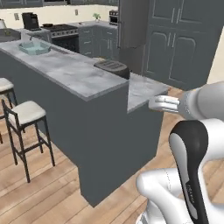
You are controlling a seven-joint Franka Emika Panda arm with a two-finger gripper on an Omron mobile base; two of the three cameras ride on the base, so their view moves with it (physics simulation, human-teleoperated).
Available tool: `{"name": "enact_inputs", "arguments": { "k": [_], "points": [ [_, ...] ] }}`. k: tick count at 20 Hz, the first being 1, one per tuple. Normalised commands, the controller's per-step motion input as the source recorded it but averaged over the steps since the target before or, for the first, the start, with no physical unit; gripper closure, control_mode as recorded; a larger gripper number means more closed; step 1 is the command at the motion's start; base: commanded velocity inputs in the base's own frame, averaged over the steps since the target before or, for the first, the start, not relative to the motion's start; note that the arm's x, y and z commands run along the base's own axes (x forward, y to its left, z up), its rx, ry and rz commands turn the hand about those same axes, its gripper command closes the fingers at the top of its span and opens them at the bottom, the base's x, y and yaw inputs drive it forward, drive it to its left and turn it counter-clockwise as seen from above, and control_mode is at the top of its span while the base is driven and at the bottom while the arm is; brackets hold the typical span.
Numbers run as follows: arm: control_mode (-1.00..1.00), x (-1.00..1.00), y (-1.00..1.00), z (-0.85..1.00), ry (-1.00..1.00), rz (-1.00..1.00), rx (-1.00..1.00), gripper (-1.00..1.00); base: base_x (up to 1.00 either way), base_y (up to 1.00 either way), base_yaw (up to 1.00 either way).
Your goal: Place the cold items (cucumber and broccoli) from the fridge in one tupperware on the dining counter. Place the warm items (kebab skewer and hot dog) in the stove area in another tupperware.
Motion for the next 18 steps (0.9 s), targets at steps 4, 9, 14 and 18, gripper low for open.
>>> {"name": "enact_inputs", "arguments": {
  "k": [4,9,14,18],
  "points": [
    [1.0,0.0,0.0,0.0,0.0,0.0,0.0,-1.0,0.28,-1.0,0.4],
    [1.0,0.0,0.0,0.0,0.0,0.0,0.0,-1.0,0.27,-1.0,0.41],
    [1.0,0.0,0.0,0.0,0.0,0.0,0.0,-1.0,0.29,-1.0,0.41],
    [1.0,0.0,0.0,0.0,0.0,0.0,0.0,-1.0,0.31,-1.0,0.41]
  ]
}}
